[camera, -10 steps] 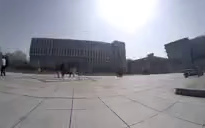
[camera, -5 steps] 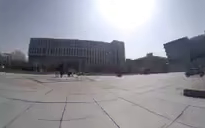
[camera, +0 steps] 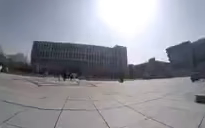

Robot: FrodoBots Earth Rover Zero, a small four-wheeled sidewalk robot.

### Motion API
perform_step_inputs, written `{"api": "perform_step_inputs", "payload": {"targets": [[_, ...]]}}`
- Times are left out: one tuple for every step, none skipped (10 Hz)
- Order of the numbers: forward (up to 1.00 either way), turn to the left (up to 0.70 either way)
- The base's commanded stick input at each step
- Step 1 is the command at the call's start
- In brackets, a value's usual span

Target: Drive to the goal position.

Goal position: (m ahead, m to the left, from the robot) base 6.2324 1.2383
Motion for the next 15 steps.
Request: {"api": "perform_step_inputs", "payload": {"targets": [[0.7,-0.02],[0.7,-0.02],[0.7,-0.02],[0.7,-0.02],[0.7,-0.02],[0.7,-0.02],[0.7,-0.02],[0.7,-0.02],[0.7,-0.02],[0.7,-0.02],[0.7,-0.02],[0.7,-0.02],[0.7,-0.02],[0.7,-0.02],[0.7,-0.02]]}}
